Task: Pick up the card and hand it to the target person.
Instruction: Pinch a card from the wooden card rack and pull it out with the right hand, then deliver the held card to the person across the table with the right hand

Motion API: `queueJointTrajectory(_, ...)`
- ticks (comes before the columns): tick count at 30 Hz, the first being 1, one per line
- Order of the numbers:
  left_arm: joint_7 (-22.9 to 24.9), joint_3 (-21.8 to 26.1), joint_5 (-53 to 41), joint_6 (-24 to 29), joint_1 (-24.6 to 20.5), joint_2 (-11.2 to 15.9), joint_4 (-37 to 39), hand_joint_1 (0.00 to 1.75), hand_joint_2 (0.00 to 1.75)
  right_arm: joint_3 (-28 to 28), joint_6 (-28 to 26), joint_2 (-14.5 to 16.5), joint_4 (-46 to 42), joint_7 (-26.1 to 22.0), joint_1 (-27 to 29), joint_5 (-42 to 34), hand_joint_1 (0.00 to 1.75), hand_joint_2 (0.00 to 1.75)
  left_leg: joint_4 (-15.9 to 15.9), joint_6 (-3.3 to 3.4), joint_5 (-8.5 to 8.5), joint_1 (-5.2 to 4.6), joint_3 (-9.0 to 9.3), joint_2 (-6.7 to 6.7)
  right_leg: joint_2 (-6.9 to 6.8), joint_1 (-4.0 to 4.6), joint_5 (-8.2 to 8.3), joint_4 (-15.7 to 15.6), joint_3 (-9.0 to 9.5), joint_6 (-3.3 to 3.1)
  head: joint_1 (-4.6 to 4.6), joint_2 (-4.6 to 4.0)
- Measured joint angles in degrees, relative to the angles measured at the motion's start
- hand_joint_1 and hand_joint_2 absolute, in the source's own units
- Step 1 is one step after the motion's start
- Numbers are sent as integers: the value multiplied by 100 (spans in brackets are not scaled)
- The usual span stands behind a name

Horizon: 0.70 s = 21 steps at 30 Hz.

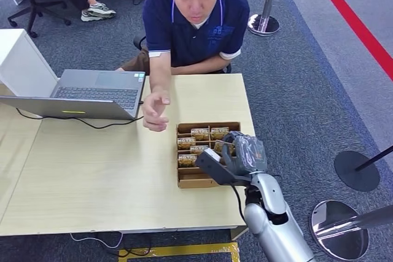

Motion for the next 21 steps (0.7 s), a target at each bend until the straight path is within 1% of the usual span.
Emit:
queueJointTrajectory(4, -1, 2, 10, 2, 0, 0, 0, 0, 175, -86, 234, -91, -386, 70, -141, -162, 152, 175, 0, 0, 0, 0, -1, 0, 0, 0, 1, 0, 0, 0, 1, 0)
queueJointTrajectory(9, -1, 2, 12, -1, -1, 0, 0, 0, 175, -139, 569, -220, -723, 193, -540, -284, 152, 175, 1, 1, 1, 0, 0, 1, 1, 0, 2, 0, 0, -1, 0, 0)
queueJointTrajectory(15, -1, 2, 11, -42, -1, 0, 0, 0, 175, -158, 813, -318, -902, 283, -991, -381, 152, 175, 2, 1, 1, 0, -1, 1, 0, 0, 2, 1, 0, -1, 0, 0)
queueJointTrajectory(21, -2, 2, 12, -59, -1, 0, 0, 0, 175, -157, 935, -404, -922, 304, -1432, -652, 152, 175, 2, 1, 1, 0, -2, 1, 0, 0, 2, 1, 0, -1, 1, 0)
